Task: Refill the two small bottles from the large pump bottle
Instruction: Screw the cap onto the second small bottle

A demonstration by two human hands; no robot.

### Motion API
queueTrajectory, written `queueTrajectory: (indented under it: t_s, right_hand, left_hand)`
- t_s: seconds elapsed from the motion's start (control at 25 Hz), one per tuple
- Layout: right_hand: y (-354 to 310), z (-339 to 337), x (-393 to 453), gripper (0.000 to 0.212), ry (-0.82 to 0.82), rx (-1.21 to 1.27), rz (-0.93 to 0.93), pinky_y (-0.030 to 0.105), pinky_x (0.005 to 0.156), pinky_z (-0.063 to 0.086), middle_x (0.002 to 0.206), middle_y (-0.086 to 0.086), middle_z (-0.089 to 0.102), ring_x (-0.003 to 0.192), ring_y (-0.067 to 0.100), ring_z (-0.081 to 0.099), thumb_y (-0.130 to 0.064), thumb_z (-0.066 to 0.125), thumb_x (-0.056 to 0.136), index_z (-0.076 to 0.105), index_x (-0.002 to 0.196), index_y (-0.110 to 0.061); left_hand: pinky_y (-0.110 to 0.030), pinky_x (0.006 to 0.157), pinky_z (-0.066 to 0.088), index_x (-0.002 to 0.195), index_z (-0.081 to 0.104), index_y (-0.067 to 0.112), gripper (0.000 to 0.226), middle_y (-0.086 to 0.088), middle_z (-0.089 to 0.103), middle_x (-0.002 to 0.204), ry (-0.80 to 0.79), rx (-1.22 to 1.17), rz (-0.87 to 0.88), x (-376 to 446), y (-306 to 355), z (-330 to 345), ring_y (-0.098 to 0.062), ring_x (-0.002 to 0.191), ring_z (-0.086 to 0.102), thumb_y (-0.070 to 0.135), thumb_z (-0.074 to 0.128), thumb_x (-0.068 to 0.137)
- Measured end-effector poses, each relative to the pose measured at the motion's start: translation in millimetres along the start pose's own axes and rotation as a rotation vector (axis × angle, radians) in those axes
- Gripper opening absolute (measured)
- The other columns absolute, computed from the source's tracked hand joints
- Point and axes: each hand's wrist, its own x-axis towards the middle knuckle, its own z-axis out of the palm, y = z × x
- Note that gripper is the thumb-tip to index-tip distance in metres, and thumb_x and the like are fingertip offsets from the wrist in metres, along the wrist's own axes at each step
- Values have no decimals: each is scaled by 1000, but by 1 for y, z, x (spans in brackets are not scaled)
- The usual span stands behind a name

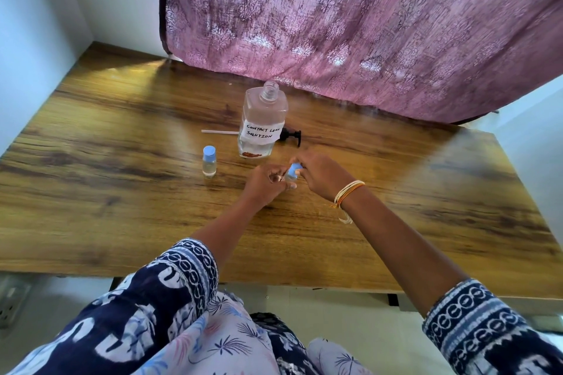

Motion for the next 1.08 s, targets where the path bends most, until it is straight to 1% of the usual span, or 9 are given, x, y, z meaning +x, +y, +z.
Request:
queueTrajectory:
  t_s: [0.2,0.32,0.4,0.48,0.56,0.72,0.84,0.96,1.08]
  right_hand:
    - [-3,10,1,16,28,-22,8,33,66,39,104,16,63,87,32,60,-12,50,96,49,112,-9]
    - [-2,13,2,13,69,19,33,35,63,41,98,13,64,81,30,60,-18,51,96,49,107,-11]
    - [2,17,-1,23,84,91,44,36,65,45,97,9,64,82,27,60,-26,57,95,49,111,-13]
    - [7,26,-4,45,56,168,71,32,69,42,100,2,59,83,21,57,-33,66,88,47,126,-17]
    - [11,38,-7,64,40,254,119,28,74,41,102,-2,55,86,17,54,-30,73,82,42,137,-21]
    - [18,51,-3,53,120,394,206,30,81,52,116,5,61,98,19,61,-16,75,79,53,127,-17]
    - [17,53,0,54,165,511,264,27,83,52,118,6,64,98,18,63,-11,77,77,56,127,-13]
    - [16,57,3,55,185,532,267,30,86,55,116,8,67,98,19,66,-18,80,77,58,127,-11]
    - [20,55,9,52,204,509,273,34,85,56,111,7,70,92,18,67,-24,78,80,58,126,-11]
  left_hand:
    - [-19,54,31,102,73,20,34,10,55,63,36,27,-10,-2,1,3,-3,56,41,26,83,70]
    - [-18,52,31,102,74,20,32,9,55,63,29,31,-3,-3,3,2,-2,56,40,23,82,71]
    - [-20,55,32,99,74,20,28,7,55,64,9,24,23,-3,2,0,-3,57,40,21,81,72]
    - [-23,57,34,96,74,23,23,5,57,66,-14,21,48,-2,-2,-1,-3,58,40,17,78,74]
    - [-20,57,35,99,73,26,27,10,59,66,-36,4,48,-4,-1,-1,-3,60,41,12,76,76]
    - [-14,68,43,115,68,23,42,11,69,89,-84,77,29,-4,1,-2,-7,77,58,12,78,75]
    - [-14,84,43,123,64,21,46,8,68,110,-88,144,-16,1,-1,-2,-8,99,61,5,70,81]
    - [-21,91,45,123,63,18,47,4,68,115,-60,118,-63,3,-2,-3,-11,107,61,-6,60,83]
    - [-24,93,48,122,64,20,47,2,70,113,-24,98,-90,4,-4,-2,-11,104,63,-6,57,84]
